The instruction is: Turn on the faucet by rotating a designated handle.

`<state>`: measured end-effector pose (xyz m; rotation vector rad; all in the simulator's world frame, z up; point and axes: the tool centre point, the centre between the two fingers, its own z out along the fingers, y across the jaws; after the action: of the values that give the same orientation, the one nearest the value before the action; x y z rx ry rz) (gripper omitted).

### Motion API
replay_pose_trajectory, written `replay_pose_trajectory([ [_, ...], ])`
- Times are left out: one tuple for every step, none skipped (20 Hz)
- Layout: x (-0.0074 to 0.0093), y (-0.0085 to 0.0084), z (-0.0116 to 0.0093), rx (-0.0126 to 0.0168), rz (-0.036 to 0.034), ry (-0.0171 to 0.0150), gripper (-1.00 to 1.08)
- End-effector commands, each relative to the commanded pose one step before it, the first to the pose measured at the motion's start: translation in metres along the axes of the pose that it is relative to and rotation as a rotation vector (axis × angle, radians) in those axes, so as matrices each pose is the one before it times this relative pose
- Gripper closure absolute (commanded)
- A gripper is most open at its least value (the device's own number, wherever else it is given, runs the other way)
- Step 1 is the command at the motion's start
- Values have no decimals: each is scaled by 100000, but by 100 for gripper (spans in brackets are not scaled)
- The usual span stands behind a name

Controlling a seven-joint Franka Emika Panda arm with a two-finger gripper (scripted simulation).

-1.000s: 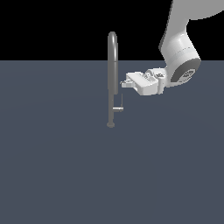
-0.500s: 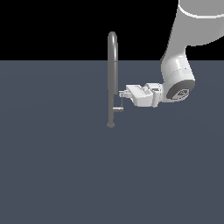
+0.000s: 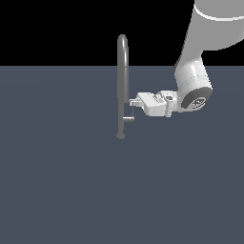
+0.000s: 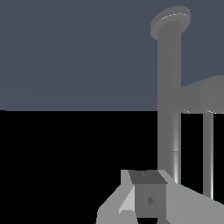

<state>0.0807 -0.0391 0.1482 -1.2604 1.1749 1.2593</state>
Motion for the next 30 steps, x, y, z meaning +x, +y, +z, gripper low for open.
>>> replay_pose_trajectory([
  [-78, 205, 14, -22, -8, 14, 108],
  [-74, 208, 0, 0, 0, 0, 108],
  [-74, 210, 0, 0, 0, 0, 108],
  [-75, 213, 0, 0, 0, 0, 108],
  [-76, 216, 0, 0, 0, 0, 108],
  [-77, 218, -1, 0, 0, 0, 108],
  [-78, 221, -1, 0, 0, 0, 108],
  [-79, 223, -1, 0, 0, 0, 108],
  [-80, 226, -1, 0, 0, 0, 108],
  [-81, 229, -1, 0, 0, 0, 108],
  [-82, 231, -2, 0, 0, 0, 108],
  [-83, 234, -2, 0, 0, 0, 108],
  [-84, 236, -3, 0, 0, 0, 108],
  [0, 0, 0, 0, 0, 0, 108],
  [223, -327, -8, 339, -5, 180, 108],
  [12, 272, -12, 0, 0, 0, 108],
  [12, 275, -12, 0, 0, 0, 108],
  [15, 273, 18, -58, 0, -37, 108],
  [12, 281, -12, 0, 0, 0, 108],
  [16, 279, 17, -59, 0, -36, 108],
  [13, 287, -12, 0, 0, 0, 108],
  [13, 290, -13, 0, 0, 0, 108],
  [16, 288, 17, -60, 0, -35, 108],
  [13, 296, -13, 0, 0, 0, 108],
  [17, 294, 17, -60, 1, -34, 108],
  [14, 302, -14, 0, 0, 0, 108],
  [18, 300, 16, -62, 2, -31, 108],
  [0, 0, 0, 0, 0, 0, 108],
  [-367, -697, 16, 374, -1101, 435, 108],
  [215, 367, -4, -32, 85, -37, 108],
])
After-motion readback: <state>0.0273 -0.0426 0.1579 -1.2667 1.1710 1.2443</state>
